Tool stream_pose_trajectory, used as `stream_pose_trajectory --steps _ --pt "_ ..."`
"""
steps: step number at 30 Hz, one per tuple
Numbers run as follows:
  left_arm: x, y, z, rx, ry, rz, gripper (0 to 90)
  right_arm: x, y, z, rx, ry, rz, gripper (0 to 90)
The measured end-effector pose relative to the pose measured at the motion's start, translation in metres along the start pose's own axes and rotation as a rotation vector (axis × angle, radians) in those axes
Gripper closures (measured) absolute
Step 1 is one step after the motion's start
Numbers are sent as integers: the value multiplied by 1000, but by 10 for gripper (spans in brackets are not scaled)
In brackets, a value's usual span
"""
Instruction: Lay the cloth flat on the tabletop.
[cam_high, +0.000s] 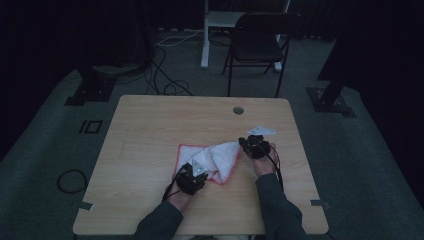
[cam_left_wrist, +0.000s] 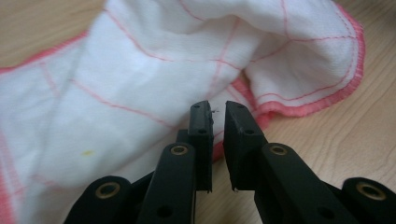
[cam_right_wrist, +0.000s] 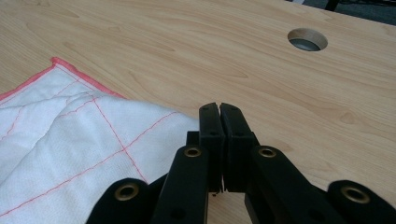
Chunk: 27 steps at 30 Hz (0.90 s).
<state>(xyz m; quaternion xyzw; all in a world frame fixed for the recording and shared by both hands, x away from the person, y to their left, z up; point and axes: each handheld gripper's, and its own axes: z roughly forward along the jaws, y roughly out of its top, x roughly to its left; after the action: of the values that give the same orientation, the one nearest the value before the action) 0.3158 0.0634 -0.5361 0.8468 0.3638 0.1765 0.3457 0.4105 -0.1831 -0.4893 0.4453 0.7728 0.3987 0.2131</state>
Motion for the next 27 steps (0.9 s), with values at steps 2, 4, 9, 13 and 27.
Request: stream_pose_trajectory --steps 2,4,9,13,27 --pt "-3 1 3 2 9 2 781 0 0 0 1 0 1 893" --pt "-4 1 4 -1 9 -7 739 0 0 1 1 0 2 894" --pt "-5 3 8 0 -20 -44 654 0 0 1 2 -2 7 893" --pt "-6 2 6 10 2 -21 705 0 0 2 4 -3 5 893" --pt "18 -25 -28 61 -13 27 872 -12 -2 2 20 -30 13 893"
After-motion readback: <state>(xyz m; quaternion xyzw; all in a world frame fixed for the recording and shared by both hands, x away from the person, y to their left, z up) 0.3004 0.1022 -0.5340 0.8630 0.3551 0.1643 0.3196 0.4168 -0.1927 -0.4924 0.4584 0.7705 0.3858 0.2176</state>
